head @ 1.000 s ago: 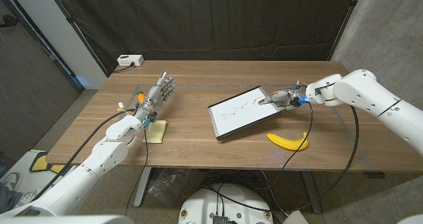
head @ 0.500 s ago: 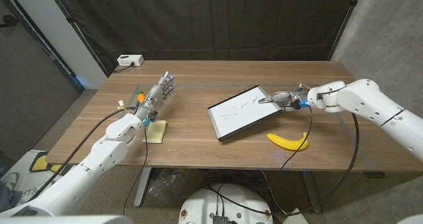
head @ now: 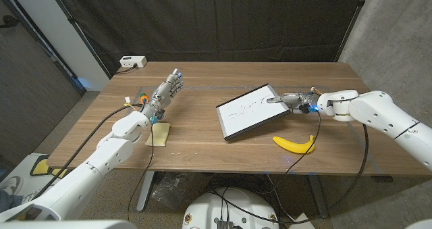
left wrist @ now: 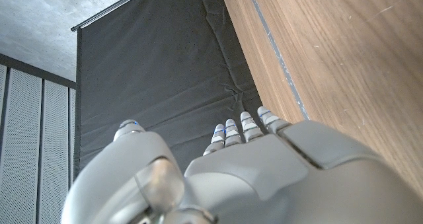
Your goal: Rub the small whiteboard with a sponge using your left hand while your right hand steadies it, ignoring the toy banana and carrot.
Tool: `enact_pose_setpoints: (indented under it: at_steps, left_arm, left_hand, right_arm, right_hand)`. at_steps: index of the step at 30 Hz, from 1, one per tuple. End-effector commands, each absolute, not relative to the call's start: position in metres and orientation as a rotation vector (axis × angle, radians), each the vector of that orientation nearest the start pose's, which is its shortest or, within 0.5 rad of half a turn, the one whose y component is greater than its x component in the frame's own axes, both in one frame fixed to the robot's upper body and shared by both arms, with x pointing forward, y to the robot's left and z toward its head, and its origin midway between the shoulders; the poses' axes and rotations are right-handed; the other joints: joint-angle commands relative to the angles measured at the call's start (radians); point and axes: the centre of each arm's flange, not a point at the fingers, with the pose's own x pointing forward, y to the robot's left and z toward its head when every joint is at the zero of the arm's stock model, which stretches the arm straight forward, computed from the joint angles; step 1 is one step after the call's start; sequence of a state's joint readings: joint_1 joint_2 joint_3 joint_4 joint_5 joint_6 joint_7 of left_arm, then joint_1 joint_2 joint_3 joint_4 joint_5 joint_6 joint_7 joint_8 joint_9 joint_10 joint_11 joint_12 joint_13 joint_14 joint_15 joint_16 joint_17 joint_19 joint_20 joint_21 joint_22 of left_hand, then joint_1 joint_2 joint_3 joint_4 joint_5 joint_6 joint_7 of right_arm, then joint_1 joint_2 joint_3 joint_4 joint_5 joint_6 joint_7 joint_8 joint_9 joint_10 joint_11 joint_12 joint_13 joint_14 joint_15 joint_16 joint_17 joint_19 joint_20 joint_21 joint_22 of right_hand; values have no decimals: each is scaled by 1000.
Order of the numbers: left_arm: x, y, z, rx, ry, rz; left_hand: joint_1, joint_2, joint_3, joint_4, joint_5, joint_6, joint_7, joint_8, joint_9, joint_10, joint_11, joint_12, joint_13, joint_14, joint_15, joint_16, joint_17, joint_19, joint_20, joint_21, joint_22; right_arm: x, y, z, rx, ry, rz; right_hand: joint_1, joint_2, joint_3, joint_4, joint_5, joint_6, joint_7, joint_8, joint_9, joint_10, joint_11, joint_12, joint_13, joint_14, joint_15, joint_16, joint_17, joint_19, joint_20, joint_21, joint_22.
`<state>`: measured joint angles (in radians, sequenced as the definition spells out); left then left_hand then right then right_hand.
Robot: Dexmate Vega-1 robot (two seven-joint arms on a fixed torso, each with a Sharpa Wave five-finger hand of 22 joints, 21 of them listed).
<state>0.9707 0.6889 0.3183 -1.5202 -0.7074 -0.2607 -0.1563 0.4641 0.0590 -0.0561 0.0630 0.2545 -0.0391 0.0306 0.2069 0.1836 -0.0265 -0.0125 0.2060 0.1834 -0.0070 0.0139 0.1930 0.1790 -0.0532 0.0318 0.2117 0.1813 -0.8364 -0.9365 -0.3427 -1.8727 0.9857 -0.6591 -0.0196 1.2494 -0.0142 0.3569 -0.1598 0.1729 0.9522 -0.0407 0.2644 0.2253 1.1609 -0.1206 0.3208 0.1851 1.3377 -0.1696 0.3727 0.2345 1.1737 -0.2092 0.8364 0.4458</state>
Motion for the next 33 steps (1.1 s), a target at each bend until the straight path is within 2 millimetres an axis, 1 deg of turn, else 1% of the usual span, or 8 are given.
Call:
enact_pose_setpoints:
  at_steps: [1, 5, 8, 15, 17, 26, 29, 33]
  left_arm:
    - [599, 307, -10, 163, -597, -318]
    - [595, 309, -7, 211, -612, -319]
    - [588, 311, -10, 214, -635, -308]
    - [564, 324, -19, 278, -678, -235]
    - [557, 326, -20, 298, -694, -216]
    - [520, 332, -23, 435, -731, -90]
    - [511, 332, -25, 502, -760, -30]
    - [505, 333, -29, 537, -830, 6]
  left_hand:
    - [14, -3, -3, -10, -8, -2, 2, -3, 5, 3, 0, 3, 5, 14, 2, 2, 2, 13, -2, 13, 3]
    - [29, -21, -10, -22, -12, 4, 0, -2, 6, 28, 1, 10, 6, 43, -4, 9, 2, 43, -6, 20, 1]
    - [64, -52, -20, -48, -14, 69, 6, 18, 7, 103, -1, 28, 6, 112, -14, 21, 2, 107, -8, 34, 0]
    - [134, -89, -30, -92, -1, 176, -8, 42, 7, 216, -36, 45, 6, 220, -40, 32, 0, 200, -13, 50, 0]
    - [143, -95, -33, -98, 1, 193, -12, 45, 7, 230, -48, 46, 6, 229, -44, 31, 0, 205, -12, 49, 0]
    - [140, -148, -64, -108, 8, 214, -25, 45, 6, 247, -58, 41, 6, 226, -47, 19, 1, 201, 1, 38, 0]
    - [152, -161, -71, -116, 15, 232, -36, 47, 6, 267, -79, 42, 6, 239, -57, 19, 1, 204, -2, 36, 0]
    - [178, -174, -81, -130, 32, 283, -50, 57, 7, 314, -90, 46, 6, 272, -74, 21, 1, 232, -19, 39, 2]
  right_arm:
    - [576, -295, -6, -155, 2, 377]
    - [572, -291, -6, -138, -30, 363]
    - [566, -285, -8, -123, -49, 348]
    - [557, -273, -18, -116, -71, 336]
    - [557, -271, -20, -113, -82, 344]
    - [550, -266, -25, -78, -116, 354]
    - [548, -265, -25, -74, -119, 343]
    - [546, -263, -27, -59, -129, 344]
  right_hand:
    - [99, 90, -6, 2, 1, 15, 1, 4, 4, 3, 5, -1, 2, 77, -63, 8, 2, 35, -22, 6, -3]
    - [99, 91, -7, 3, 1, 15, 1, 2, 4, 3, 1, -3, 2, 77, -63, 10, 1, 37, -22, 6, -7]
    - [99, 92, -9, 4, 1, 15, 0, 0, 4, 5, 1, -3, 2, 78, -63, 13, 0, 38, -22, 7, -10]
    - [100, 92, -12, 4, 1, 13, -1, -4, 4, 4, 0, -6, 2, 77, -63, 17, -2, 39, -22, 7, -18]
    - [100, 92, -13, 4, 2, 14, -1, -5, 4, 3, -2, -8, 2, 76, -63, 17, -3, 39, -21, 7, -21]
    - [97, 93, -18, 6, 2, 13, -1, -10, 4, 8, -3, -9, 2, 74, -63, 19, -7, 38, -21, 7, -30]
    - [96, 94, -19, 7, 2, 12, -2, -11, 4, 6, -6, -10, 2, 74, -63, 20, -7, 39, -21, 7, -32]
    - [95, 94, -21, 8, 2, 11, 0, -14, 5, 8, -6, -11, 2, 74, -63, 22, -9, 41, -21, 9, -34]
